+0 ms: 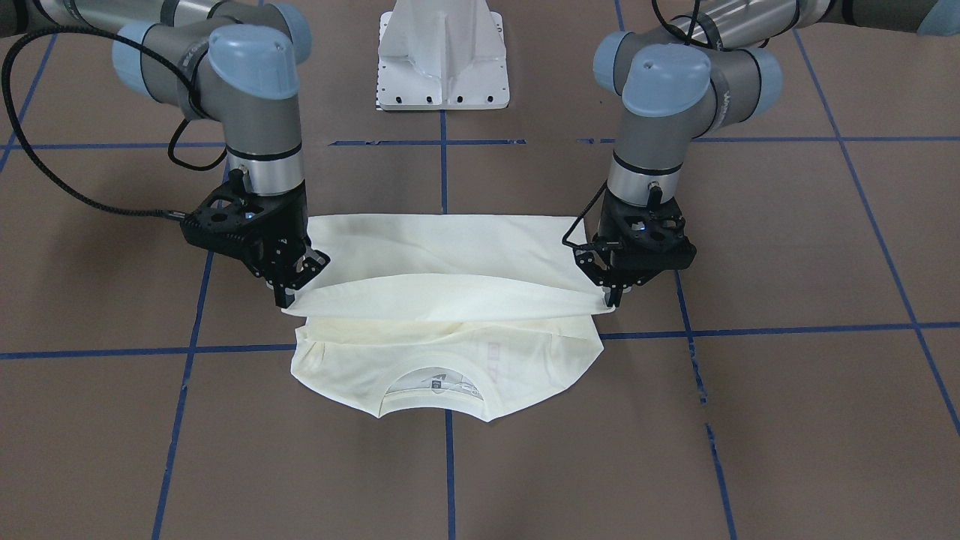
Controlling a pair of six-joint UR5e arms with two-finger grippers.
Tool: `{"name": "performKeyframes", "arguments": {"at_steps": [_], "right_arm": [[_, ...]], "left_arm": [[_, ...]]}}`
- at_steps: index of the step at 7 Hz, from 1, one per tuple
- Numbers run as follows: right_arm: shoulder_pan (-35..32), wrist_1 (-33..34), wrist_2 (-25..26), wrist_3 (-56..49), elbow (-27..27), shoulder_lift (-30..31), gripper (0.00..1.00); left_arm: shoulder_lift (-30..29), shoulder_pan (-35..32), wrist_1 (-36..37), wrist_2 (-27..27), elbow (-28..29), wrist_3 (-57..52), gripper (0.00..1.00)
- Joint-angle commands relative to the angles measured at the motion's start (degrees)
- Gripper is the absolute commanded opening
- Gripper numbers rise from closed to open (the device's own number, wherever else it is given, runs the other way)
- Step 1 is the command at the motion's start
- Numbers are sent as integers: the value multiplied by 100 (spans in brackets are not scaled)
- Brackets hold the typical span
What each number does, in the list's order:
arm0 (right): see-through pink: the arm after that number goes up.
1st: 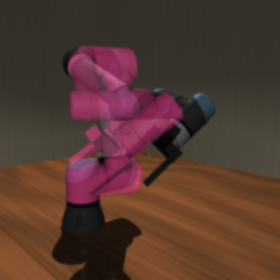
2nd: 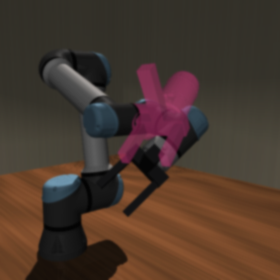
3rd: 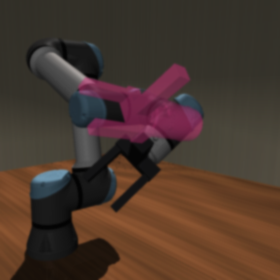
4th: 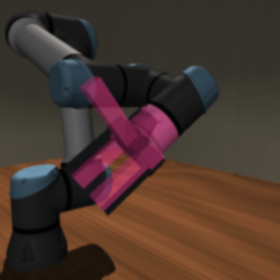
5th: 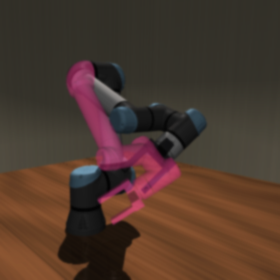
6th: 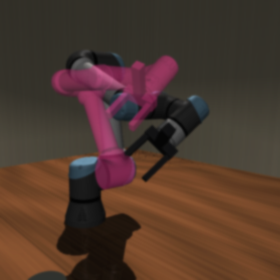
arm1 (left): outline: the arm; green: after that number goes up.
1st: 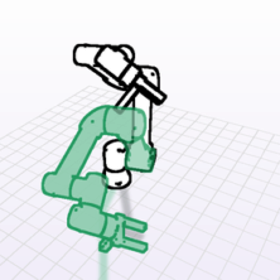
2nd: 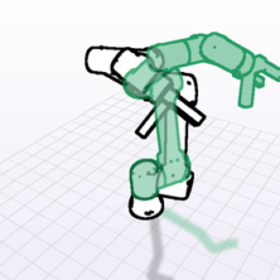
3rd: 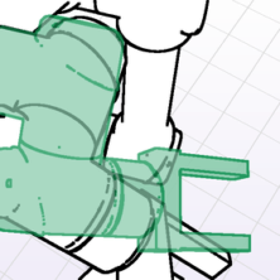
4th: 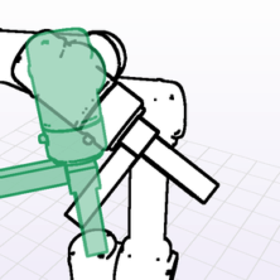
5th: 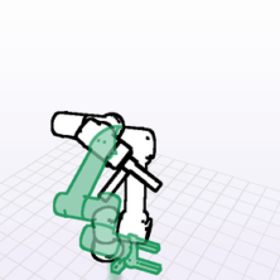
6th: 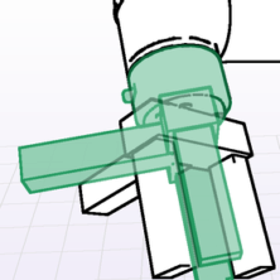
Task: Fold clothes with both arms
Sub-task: 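Lift the hem with both grippers and fold it toward the collar, then release the hem and raise both grippers above the folded shirt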
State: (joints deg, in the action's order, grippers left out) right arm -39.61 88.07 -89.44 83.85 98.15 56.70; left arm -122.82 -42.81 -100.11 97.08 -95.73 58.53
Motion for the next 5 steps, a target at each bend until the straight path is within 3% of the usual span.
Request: {"name": "performKeyframes", "arguments": {"at_steps": [1, 3, 4, 5], "right_arm": [[-108, -360, -12, -88, -663, -124, 0], [-108, -684, -4, -97, -1016, -124, 0], [-100, -712, -3, -79, -1043, -133, 0], [-91, -738, -3, -79, -1139, -177, 42]], "left_arm": [[-231, -26, -341, -180, 709, -69, 0], [-488, -17, -964, -189, 1607, -70, 0], [-488, 0, -975, -189, 1645, -78, 0], [-471, 18, -976, -189, 1645, -78, 0]]}}
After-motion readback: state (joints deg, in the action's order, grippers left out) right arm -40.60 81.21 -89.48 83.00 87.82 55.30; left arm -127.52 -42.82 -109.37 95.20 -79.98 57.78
